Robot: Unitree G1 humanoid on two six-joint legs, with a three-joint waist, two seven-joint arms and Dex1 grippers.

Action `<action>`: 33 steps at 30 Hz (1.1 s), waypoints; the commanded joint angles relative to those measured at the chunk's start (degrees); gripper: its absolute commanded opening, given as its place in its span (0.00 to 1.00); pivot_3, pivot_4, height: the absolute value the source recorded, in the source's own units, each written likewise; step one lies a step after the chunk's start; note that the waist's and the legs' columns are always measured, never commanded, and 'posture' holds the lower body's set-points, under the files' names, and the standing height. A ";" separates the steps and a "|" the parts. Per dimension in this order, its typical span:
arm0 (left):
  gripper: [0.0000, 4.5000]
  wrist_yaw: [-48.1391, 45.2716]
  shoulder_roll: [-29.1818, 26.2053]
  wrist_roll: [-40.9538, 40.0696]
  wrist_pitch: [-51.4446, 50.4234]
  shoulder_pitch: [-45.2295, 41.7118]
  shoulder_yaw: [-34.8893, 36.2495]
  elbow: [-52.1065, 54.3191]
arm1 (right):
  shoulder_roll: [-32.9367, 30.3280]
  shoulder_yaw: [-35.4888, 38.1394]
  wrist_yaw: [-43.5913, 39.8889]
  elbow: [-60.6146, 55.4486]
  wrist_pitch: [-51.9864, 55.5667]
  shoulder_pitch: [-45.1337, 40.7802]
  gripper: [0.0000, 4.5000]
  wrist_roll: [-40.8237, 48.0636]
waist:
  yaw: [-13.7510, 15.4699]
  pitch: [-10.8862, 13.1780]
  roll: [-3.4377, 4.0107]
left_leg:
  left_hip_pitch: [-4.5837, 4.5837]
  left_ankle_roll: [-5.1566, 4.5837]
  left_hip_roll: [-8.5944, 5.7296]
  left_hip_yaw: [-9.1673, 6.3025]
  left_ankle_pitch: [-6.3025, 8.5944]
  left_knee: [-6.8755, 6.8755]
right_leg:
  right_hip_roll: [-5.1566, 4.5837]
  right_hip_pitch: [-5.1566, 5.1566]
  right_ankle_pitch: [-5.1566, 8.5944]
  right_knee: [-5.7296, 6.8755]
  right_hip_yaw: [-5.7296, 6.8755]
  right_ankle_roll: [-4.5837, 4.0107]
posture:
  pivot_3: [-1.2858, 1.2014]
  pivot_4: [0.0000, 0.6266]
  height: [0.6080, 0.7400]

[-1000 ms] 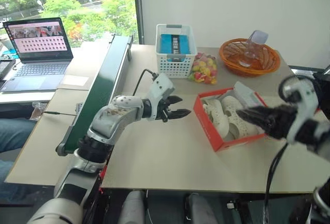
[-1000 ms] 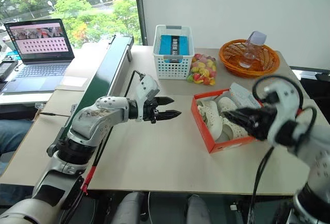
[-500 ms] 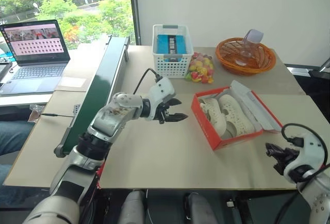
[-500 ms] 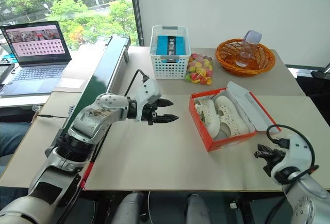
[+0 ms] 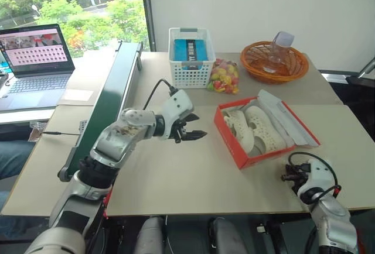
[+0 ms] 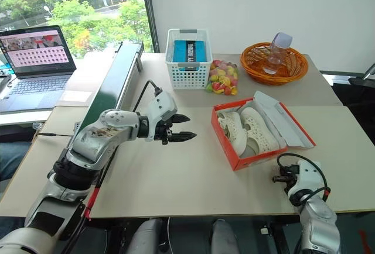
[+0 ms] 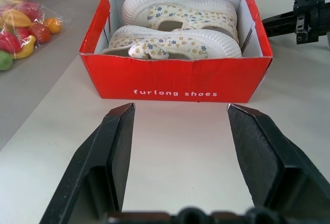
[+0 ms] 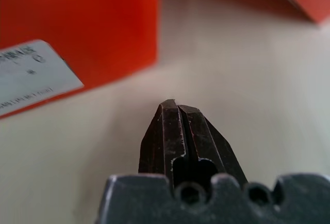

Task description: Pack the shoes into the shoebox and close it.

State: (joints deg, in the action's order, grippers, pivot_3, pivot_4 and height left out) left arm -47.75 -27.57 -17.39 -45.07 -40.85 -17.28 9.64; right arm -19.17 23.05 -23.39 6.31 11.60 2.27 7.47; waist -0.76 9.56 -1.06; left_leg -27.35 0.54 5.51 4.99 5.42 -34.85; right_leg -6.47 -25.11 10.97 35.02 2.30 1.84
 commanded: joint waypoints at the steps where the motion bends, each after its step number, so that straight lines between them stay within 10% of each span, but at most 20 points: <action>1: 0.68 0.49 -0.40 -0.57 -0.75 -0.63 1.93 2.77 | -2.19 -1.69 1.77 0.65 -9.29 -0.97 0.02 -3.11 | 0.01 0.00 0.00 | 0.00 0.00 0.00 -0.02 0.00 0.00 | 0.01 0.00 0.00 0.00 0.00 0.00 | 0.52 0.24 0.97; 15: 0.68 2.32 0.50 -1.32 -3.10 -0.86 1.89 4.57 | -11.52 -10.95 19.66 5.34 -27.85 -4.29 0.02 -26.11 | -0.14 0.00 -0.01 | 0.05 0.00 -0.08 -0.04 -0.01 -0.06 | 0.00 0.04 -0.02 0.01 -0.07 0.03 | 0.52 0.24 0.97; 33: 0.68 2.15 0.51 -1.83 -3.52 -1.57 2.26 4.70 | -5.46 -2.59 19.51 7.97 -28.08 -1.40 0.02 -7.71 | -0.14 0.00 -0.01 | 0.08 -0.01 -0.31 -0.19 -0.01 -0.14 | -0.07 0.17 -0.09 0.00 -0.20 0.16 | 0.52 0.24 0.97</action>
State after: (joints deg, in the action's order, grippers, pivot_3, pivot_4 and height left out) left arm -45.38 -27.24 -18.39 -49.01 -40.55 -16.67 13.23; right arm -23.09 18.36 -3.80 16.29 -14.64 1.43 -1.75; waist -0.90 9.56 -1.07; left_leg -27.26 0.53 5.19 4.78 5.40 -34.98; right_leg -6.54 -24.94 10.87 35.02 2.10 2.01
